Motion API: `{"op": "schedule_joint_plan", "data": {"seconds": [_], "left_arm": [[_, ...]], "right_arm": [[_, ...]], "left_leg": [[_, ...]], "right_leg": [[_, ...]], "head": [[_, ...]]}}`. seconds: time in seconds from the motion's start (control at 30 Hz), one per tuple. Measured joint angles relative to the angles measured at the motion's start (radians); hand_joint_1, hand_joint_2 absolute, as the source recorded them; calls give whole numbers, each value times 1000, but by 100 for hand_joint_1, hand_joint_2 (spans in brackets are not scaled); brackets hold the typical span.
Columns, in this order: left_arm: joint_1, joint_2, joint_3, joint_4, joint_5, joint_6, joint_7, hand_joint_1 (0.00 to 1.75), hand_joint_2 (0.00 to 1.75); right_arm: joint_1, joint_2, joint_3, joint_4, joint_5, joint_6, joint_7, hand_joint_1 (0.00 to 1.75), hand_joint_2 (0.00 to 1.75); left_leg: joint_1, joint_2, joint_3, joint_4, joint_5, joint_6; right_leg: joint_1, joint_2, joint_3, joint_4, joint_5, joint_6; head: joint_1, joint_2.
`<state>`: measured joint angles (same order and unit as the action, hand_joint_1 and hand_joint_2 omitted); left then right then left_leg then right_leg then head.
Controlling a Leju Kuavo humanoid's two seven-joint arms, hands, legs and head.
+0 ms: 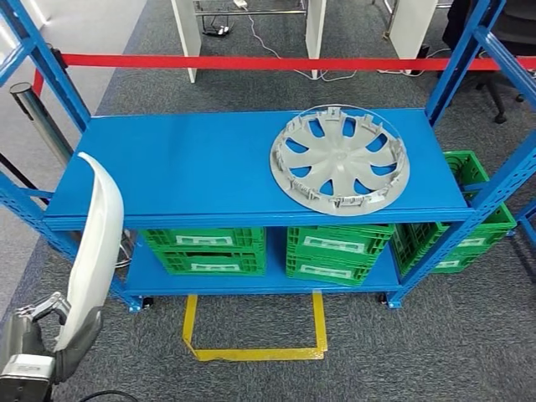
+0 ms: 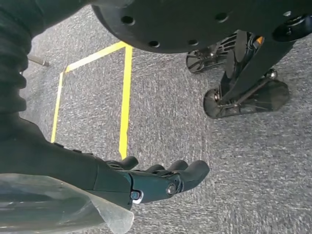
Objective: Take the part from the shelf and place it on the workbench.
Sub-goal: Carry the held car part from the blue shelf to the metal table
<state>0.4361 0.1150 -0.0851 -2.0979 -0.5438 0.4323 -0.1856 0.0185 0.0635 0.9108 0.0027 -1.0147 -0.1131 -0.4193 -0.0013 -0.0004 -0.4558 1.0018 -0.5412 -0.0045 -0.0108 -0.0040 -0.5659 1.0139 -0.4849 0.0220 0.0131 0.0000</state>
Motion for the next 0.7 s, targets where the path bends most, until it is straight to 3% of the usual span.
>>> {"op": "schedule_joint_plan", "data": {"seconds": [0.07, 0.1, 0.2, 0.23, 0.27, 0.3, 0.33, 0.37, 0.4, 0.43, 0.5, 0.57, 0.6, 0.63, 0.7], "left_arm": [[16, -1, 12, -9, 4, 5, -12, 175, 175], [24, -3, 17, -13, 3, 5, -16, 175, 175], [46, -15, 34, -22, -3, 6, -22, 175, 175], [51, -19, 39, -23, -3, 6, -24, 175, 175], [56, -23, 42, -23, -2, 6, -26, 175, 175], [60, -27, 46, -23, -1, 6, -28, 175, 175], [63, -31, 50, -24, 1, 6, -30, 175, 175], [68, -35, 54, -25, 3, 6, -32, 175, 175], [72, -39, 58, -27, 4, 6, -33, 175, 175], [75, -42, 60, -30, 5, 6, -34, 175, 175], [80, -46, 64, -36, 6, 6, -35, 175, 175], [83, -49, 67, -39, 6, 6, -37, 175, 175], [86, -51, 68, -40, 6, 6, -37, 175, 175], [89, -52, 70, -40, 6, 6, -38, 175, 175], [93, -55, 76, -41, 6, 5, -39, 175, 175]], "right_arm": [[-1, 0, 2, 0, 2, 1, 6, 0, 175], [-2, 0, 4, 1, 4, 1, 9, 0, 175], [-4, -1, 14, 1, 14, 2, 18, 0, 175], [-5, -2, 17, 2, 17, 2, 20, 0, 175], [-7, -2, 20, 2, 19, 2, 21, 0, 175], [-8, -3, 23, 2, 21, 3, 23, 0, 175], [-10, -4, 26, 2, 25, 4, 24, 0, 175], [-12, -5, 29, 2, 29, 5, 24, 0, 175], [-14, -6, 33, 2, 33, 6, 24, 0, 175], [-17, -6, 37, 2, 35, 7, 24, 0, 175], [-22, -7, 43, 2, 37, 8, 25, 0, 175], [-23, -6, 47, 2, 37, 8, 25, 0, 175], [-23, -6, 47, 2, 37, 9, 26, 0, 175], [-22, -6, 48, 2, 37, 8, 27, 0, 175], [-22, -6, 51, 2, 47, 2, 27, 0, 175]], "left_leg": [[1, 2, -13, -12, 6, 9], [3, 4, -23, -17, 12, 17], [2, 10, -60, -21, 41, 38], [-1, 11, -73, -19, 51, 41], [-5, 12, -86, -18, 62, 42], [-8, 13, -101, -15, 72, 43], [-10, 13, -115, -12, 82, 42], [-12, 13, -129, -9, 91, 41], [-14, 13, -139, -5, 100, 39], [-16, 13, -147, -1, 108, 35], [-17, 14, -158, 4, 127, 28], [-16, 13, -165, 6, 142, 18], [-15, 10, -171, 13, 129, 12], [-13, 7, -178, 36, 96, 5], [-5, 4, -196, 137, -13, -9]], "right_leg": [[0, 0, -14, 4, 5, 12], [1, 1, -25, 17, -14, 16], [1, 2, -68, 155, -148, 22], [1, 2, -77, 215, -179, 23], [2, 2, -77, 258, -184, 23], [2, 2, -65, 273, -166, 21], [2, 2, -37, 254, -133, 19], [3, 2, 6, 202, -100, 15], [5, 2, 61, 128, -84, 10], [7, 2, 117, 47, -85, 5], [12, 2, 175, -57, -108, -4], [11, 1, 165, -73, -103, -16], [9, -1, 156, -73, -94, -23], [7, -4, 144, -73, -82, -30], [5, -8, 117, -72, -60, -38]], "head": [[0, 0], [2, 0], [5, 0], [5, 0], [5, 0], [5, 0], [4, 0], [4, 0], [4, 0], [4, 0], [4, 0], [4, 0], [4, 0], [3, 0], [-1, 0]]}}
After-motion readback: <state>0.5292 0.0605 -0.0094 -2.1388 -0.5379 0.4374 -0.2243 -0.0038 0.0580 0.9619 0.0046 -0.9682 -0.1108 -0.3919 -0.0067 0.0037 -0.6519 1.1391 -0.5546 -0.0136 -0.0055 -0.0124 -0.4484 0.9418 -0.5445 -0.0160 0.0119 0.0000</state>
